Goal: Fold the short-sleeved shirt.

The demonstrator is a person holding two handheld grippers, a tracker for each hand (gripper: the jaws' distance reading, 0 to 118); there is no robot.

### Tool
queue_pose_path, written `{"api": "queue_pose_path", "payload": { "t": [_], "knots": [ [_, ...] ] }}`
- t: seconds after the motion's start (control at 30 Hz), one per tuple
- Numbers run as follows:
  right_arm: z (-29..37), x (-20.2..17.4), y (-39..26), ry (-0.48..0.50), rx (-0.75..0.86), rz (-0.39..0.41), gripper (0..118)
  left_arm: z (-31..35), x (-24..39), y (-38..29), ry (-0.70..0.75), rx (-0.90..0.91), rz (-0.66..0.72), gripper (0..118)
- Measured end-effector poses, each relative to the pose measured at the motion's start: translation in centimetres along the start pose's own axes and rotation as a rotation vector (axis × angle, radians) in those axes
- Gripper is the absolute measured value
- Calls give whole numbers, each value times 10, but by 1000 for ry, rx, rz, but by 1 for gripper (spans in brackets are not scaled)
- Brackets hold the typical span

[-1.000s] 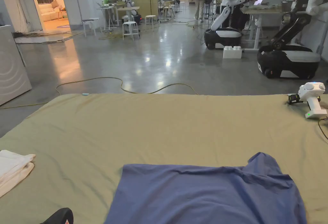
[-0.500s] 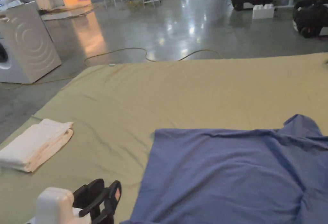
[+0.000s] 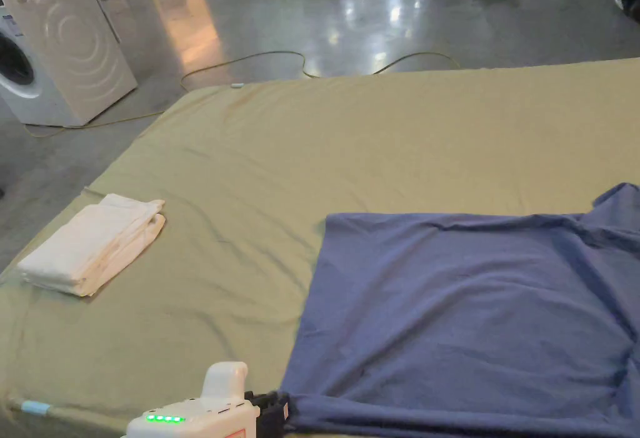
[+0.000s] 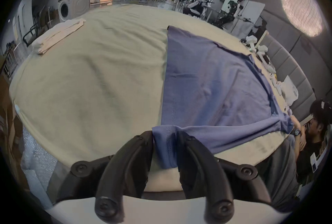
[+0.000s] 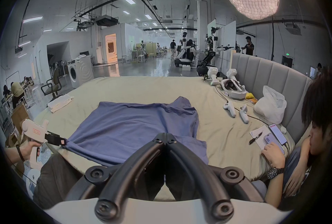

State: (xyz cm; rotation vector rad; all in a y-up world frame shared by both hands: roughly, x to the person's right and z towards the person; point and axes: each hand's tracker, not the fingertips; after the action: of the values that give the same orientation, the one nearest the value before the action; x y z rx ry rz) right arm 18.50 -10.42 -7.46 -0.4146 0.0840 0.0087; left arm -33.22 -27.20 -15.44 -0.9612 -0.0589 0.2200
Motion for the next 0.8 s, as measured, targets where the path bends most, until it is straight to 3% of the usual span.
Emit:
{"api": "queue_pose_path", "payload": {
  "t": [0.13, 0.37, 0.4, 0.47, 0.5, 0.57, 0.7, 0.73, 0.77, 0.8],
  "knots": [
    [-1, 8, -8, -20, -29, -6, 0, -10, 9, 3, 26, -51, -113, 23],
    [-26, 41, -27, -83, -183, -67, 0, -21, 18, 9, 63, -104, -170, 17],
    [-37, 54, -36, -51, -220, -90, 17, -21, 20, 9, 69, -110, -177, 17],
    [-61, 75, -57, -36, -345, -122, 70, -22, 21, 10, 74, -117, -182, 17],
    [-73, 82, -69, -71, -380, -91, 77, -21, 20, 10, 75, -120, -178, 17],
    [-94, 102, -93, -113, -454, -104, 76, -22, 19, 11, 76, -121, -176, 17],
    [-120, 133, -112, -68, -552, -254, 73, -22, 19, 11, 77, -125, -166, 17],
    [-122, 139, -113, -48, -554, -274, 64, -22, 19, 11, 80, -125, -167, 17],
    [-121, 143, -114, -31, -543, -279, 42, -22, 19, 11, 81, -127, -167, 17],
    [-123, 145, -114, -24, -540, -274, 3, -22, 19, 12, 82, -128, -168, 17]
  ]
}}
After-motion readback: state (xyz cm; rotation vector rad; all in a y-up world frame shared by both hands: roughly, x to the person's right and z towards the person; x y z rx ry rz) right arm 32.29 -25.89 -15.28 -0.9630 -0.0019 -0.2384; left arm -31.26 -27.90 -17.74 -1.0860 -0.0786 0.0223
